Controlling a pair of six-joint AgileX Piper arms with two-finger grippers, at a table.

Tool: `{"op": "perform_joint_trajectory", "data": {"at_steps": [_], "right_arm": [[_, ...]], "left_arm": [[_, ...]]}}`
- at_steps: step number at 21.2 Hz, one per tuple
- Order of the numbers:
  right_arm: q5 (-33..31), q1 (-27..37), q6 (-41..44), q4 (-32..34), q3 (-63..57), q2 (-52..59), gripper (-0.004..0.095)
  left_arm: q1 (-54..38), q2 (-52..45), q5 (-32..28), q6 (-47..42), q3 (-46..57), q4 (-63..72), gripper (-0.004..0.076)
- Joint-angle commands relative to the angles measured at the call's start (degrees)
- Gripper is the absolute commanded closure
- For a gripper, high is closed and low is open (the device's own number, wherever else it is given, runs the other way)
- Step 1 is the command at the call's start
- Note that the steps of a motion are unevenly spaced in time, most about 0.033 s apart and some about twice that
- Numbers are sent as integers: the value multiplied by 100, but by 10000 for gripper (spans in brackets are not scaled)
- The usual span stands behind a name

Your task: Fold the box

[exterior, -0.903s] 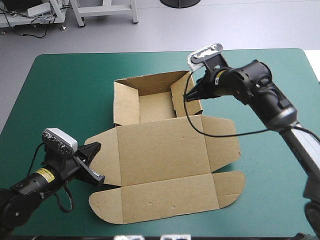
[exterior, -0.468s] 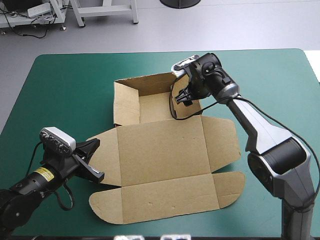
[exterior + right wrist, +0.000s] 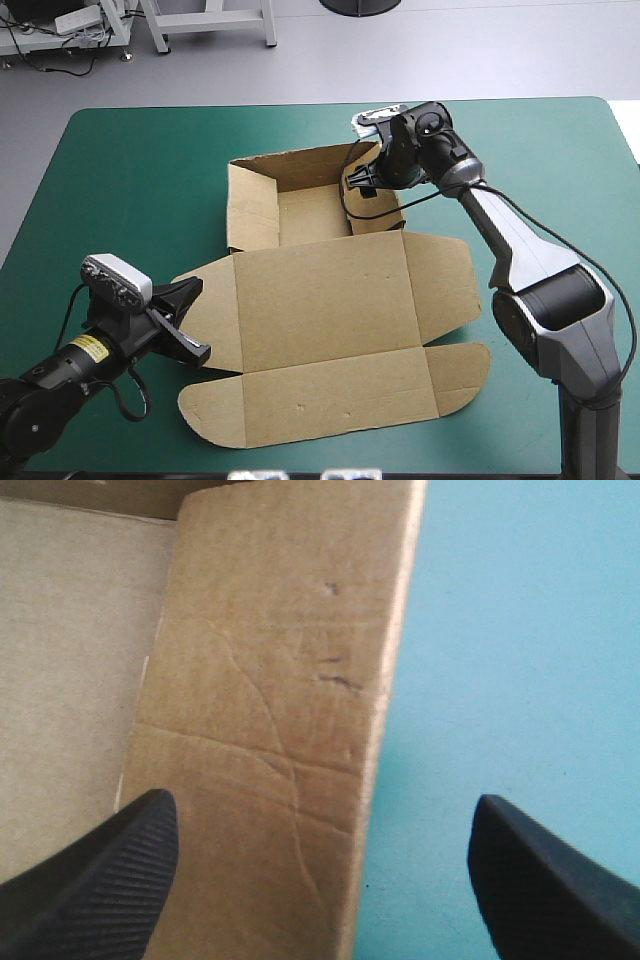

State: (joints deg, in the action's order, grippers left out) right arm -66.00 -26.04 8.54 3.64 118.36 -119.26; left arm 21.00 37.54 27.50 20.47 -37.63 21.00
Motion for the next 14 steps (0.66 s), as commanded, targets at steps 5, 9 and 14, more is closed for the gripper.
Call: {"op": "perform_joint_trajectory", "data": {"at_steps": [5, 9, 14], "right_arm": [[120, 77, -117, -364, 187, 113, 328], [59, 77, -268, -364, 187, -18, 739], [-285, 135, -190, 284, 446, 9, 933]], "left_arm": [[25, 2, -319, -6, -158, 265, 729], [25, 2, -199, -6, -158, 280, 729], [25, 2, -176, -6, -158, 349, 729]]}}
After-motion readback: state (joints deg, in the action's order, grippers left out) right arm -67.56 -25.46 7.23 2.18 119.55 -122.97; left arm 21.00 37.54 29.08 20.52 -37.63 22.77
